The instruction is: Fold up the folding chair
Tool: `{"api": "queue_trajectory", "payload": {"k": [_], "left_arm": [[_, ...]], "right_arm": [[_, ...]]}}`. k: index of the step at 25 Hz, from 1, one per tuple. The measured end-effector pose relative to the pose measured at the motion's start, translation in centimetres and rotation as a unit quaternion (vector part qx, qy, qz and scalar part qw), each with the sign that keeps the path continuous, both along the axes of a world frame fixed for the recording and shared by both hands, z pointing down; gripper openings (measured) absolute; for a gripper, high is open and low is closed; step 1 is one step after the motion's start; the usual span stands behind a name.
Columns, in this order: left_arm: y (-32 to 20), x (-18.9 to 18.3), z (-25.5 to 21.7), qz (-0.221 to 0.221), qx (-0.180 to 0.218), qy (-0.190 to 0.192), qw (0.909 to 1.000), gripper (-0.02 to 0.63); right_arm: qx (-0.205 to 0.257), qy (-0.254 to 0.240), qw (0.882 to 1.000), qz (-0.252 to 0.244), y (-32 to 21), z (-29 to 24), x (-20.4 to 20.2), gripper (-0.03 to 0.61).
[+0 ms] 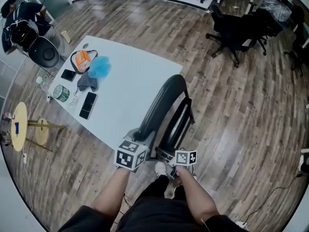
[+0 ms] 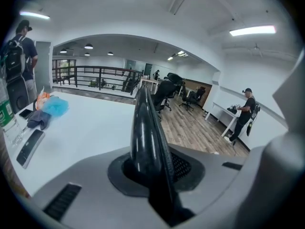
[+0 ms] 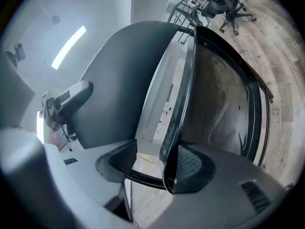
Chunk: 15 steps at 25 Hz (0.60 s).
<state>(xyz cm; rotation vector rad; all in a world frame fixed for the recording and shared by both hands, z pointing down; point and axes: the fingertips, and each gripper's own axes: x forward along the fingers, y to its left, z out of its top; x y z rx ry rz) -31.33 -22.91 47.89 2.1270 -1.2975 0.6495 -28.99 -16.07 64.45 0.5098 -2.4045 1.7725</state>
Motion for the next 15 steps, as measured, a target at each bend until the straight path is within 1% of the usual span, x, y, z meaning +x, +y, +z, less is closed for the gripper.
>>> {"api": "queue_trajectory", "payload": {"k": [3,8,9,11,13,15], "left_arm": [[-0.6,-1.6,0.4,-0.001,-0.001,0.002,1.0,0.075],[-0.9,-3.7,1.0,-0.01,-0.014,0.029,0.9994,0.075],[-1.0,-3.9,1.1,-0.009,-0.013,0.029,0.9995,0.075],[-1.1,-3.9,1.2,-0.005,-0.007,0.016,0.9998,0.075],[-1.0,-4.1,1.2,-0.002,-0.003,0.007,1.0,0.075],[-0.9,-4.1,1.2,0.001,-0.001,0.006,1.0,0.075]], "right_arm": [[0.003,0.006,1.0,-0.008,-0.5,0.2,-1.3,0.244],[0.01,0.017,0.999,-0.029,-0.7,0.7,-3.0,0.244],[0.013,0.022,0.999,-0.03,-0.8,0.8,-3.1,0.238],[0.016,0.028,0.999,-0.023,-1.0,1.2,-3.0,0.201],[0.018,0.034,0.999,-0.02,-1.0,1.4,-3.1,0.199],[0.022,0.034,0.999,-0.024,-0.8,1.4,-3.2,0.199]]}}
